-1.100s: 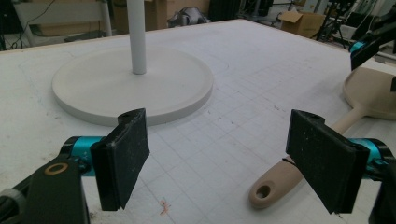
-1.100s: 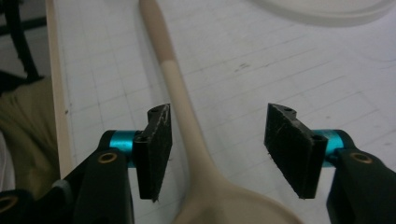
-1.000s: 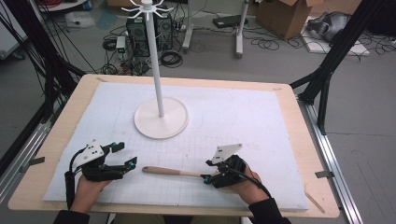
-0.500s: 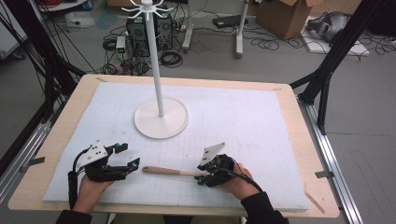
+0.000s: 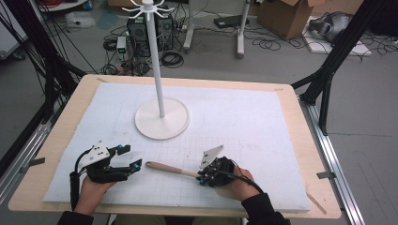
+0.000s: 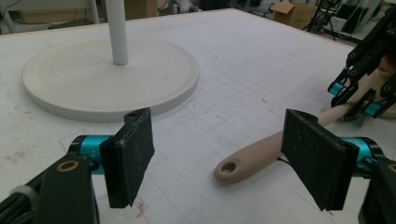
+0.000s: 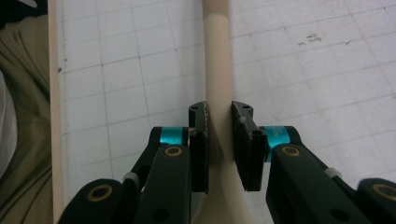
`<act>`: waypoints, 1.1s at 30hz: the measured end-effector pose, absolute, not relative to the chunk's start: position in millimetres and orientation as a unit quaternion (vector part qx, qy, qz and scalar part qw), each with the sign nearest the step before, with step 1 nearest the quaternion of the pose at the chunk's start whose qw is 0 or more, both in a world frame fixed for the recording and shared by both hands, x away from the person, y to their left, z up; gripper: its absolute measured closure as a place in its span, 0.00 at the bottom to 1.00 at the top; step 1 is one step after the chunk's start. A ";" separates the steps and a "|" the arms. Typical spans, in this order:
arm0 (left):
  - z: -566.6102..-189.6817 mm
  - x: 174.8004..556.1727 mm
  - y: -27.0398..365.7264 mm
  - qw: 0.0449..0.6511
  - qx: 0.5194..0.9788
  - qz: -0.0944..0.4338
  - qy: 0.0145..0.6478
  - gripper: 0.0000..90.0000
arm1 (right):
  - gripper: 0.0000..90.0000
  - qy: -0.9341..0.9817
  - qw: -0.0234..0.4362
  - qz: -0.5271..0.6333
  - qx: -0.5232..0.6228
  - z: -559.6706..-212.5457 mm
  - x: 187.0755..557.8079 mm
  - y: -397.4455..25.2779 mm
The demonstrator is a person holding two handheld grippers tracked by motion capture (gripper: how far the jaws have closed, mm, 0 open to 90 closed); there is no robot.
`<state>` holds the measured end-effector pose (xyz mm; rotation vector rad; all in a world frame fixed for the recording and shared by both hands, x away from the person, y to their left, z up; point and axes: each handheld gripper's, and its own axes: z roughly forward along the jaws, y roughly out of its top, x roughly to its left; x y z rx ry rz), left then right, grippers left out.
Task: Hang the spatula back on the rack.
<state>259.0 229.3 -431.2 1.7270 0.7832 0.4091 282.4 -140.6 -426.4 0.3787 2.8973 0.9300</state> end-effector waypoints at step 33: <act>-357.2 292.5 159.1 0.655 0.678 0.033 0.331 0.63 | 0.87 0.846 0.176 0.470 0.178 -373.8 256.1 -130.2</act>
